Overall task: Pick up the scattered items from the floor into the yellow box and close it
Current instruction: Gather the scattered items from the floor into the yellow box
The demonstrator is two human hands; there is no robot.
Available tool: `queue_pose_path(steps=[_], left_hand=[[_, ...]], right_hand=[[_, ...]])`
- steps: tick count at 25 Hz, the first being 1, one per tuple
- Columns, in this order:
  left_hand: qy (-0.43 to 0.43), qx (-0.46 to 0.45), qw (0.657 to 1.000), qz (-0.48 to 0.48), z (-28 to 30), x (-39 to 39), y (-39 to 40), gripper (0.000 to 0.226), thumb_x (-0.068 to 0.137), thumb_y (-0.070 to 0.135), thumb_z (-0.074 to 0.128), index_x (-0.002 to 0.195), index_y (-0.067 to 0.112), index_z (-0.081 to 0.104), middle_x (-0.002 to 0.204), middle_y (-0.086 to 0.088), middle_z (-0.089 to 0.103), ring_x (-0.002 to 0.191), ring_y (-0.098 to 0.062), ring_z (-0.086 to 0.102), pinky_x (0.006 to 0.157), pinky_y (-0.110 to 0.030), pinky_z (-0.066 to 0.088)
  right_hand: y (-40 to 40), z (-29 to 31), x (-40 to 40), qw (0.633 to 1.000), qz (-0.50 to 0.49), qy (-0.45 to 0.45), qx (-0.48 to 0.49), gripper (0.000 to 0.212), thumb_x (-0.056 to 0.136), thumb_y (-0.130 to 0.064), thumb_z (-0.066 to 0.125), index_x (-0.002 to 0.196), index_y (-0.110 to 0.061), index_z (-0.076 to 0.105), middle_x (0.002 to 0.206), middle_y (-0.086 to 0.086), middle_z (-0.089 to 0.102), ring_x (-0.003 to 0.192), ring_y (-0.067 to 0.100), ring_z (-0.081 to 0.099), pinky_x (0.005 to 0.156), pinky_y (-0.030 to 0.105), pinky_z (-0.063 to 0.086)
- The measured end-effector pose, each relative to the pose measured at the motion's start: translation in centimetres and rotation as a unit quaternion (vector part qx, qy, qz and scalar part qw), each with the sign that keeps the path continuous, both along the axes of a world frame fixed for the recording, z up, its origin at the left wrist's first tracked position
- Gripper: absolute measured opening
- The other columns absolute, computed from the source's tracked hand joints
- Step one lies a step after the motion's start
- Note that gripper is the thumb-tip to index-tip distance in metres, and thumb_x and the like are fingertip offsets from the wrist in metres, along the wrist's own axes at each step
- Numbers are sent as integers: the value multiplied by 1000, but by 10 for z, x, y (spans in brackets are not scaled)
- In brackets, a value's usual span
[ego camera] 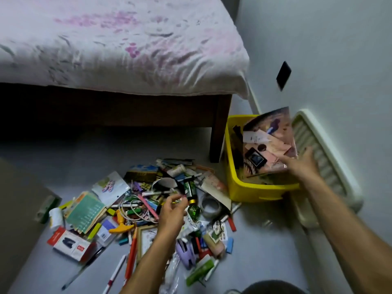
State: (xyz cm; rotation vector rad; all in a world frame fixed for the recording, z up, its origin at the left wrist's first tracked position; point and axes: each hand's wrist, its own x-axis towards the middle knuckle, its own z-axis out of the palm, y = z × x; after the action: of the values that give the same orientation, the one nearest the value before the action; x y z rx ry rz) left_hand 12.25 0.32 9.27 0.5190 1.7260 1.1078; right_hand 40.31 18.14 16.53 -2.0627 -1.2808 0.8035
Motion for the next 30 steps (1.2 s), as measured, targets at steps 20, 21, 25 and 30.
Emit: queue_pose_path(steps=[20,21,25,30], left_hand=[[28,-85,996,13,-141,-34,13,16,95,14,59,98,29,64,104,0,66,93,-17,66,80,-35,53],[31,-82,996,24,-143,-34,13,16,95,14,59,100,28,65,104,1,66,92,-16,66,78,-34,53],[60,-90,994,26,-134,-22,15,16,95,14,58,104,26,64,107,3,66,86,-7,62,66,-26,47],[243,-156,950,-122,-124,-4,11,44,89,14,64,130,26,55,137,0,54,101,-16,61,82,-34,53]], right_hand=[[-147,-206,-118,962,254,-54,-85,48,77,-54,58,118,-31,50,103,-4,67,81,10,64,69,34,57],[-137,-183,-117,980,201,6,-1,53,78,-59,60,122,-33,48,102,-8,66,80,2,64,66,24,57],[-65,-101,-96,960,66,-3,273,79,90,-42,63,152,-10,25,146,10,45,132,10,46,104,8,32],[-85,-120,-111,962,174,-113,178,68,96,-15,52,154,-14,18,161,10,20,146,23,21,116,34,20]])
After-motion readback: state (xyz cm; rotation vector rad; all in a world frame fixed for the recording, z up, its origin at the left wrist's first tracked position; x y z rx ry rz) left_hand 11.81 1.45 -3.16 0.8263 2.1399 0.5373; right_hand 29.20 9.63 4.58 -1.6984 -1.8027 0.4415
